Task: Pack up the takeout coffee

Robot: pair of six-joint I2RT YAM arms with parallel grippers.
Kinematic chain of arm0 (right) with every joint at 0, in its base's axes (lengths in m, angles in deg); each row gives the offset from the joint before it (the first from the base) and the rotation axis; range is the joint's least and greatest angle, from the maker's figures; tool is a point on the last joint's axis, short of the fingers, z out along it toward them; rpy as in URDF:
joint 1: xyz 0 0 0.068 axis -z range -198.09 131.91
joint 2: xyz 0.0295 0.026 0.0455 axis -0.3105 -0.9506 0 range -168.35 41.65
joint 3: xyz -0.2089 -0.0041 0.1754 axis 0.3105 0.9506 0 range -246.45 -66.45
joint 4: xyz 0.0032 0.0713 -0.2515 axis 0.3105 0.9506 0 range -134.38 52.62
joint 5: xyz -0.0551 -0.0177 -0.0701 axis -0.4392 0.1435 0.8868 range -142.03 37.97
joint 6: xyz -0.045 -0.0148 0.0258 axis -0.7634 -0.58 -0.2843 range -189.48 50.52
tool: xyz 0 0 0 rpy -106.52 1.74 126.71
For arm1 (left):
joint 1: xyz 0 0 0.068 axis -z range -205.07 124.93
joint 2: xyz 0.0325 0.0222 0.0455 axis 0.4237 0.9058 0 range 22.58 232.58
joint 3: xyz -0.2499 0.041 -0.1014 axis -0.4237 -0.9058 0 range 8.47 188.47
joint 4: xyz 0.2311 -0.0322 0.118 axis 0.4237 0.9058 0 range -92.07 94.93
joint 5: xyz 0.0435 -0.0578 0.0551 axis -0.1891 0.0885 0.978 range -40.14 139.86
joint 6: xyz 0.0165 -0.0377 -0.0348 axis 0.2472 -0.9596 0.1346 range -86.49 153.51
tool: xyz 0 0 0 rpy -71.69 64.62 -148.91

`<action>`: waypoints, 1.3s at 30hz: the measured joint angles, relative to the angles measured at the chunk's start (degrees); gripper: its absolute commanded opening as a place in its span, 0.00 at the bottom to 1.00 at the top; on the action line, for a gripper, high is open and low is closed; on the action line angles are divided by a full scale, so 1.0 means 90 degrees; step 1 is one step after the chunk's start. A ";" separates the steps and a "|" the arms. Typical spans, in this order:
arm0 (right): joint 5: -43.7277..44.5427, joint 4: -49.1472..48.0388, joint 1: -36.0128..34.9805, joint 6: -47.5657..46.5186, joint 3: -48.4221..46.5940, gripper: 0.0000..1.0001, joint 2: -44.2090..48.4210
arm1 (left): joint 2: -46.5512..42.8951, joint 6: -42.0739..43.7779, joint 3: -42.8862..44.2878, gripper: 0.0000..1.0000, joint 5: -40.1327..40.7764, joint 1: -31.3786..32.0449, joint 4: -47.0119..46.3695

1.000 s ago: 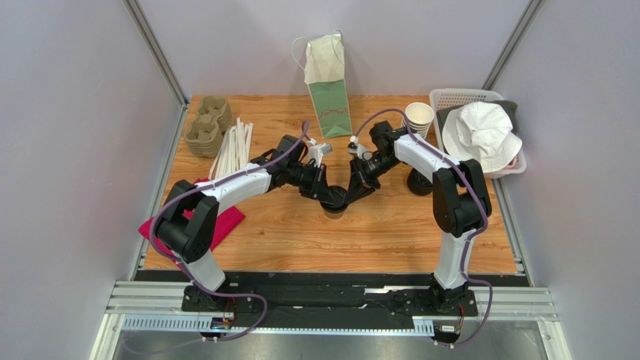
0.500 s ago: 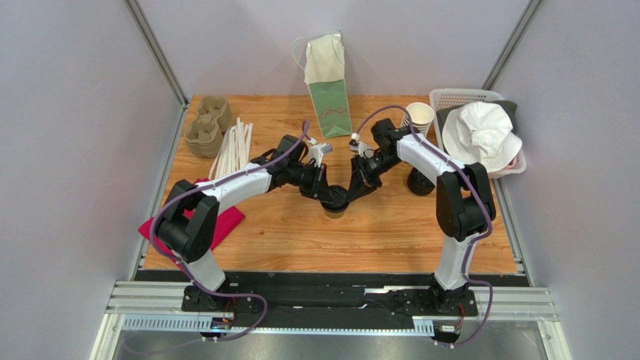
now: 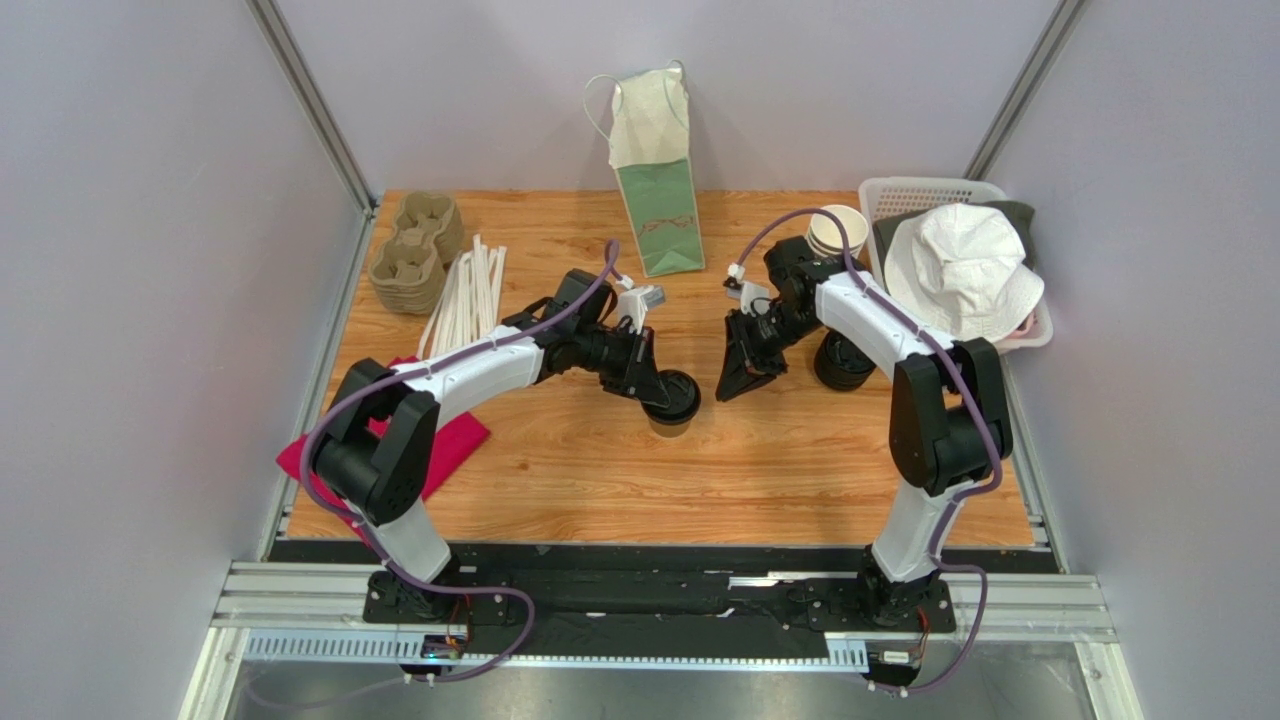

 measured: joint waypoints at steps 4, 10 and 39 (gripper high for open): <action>0.0015 -0.0061 -0.0002 0.0005 0.0012 0.14 -0.0032 | 0.0000 0.0000 0.0000 0.06 0.0000 0.0000 -0.0002; -0.0002 -0.0187 -0.0002 0.0053 0.0012 0.14 -0.0260 | 0.0000 0.0002 0.0000 0.06 -0.0002 0.0000 -0.0002; -0.0510 -0.0437 -0.0095 0.0219 -0.0005 0.17 -0.0724 | 0.0000 0.0002 0.0000 0.06 -0.0002 0.0000 -0.0005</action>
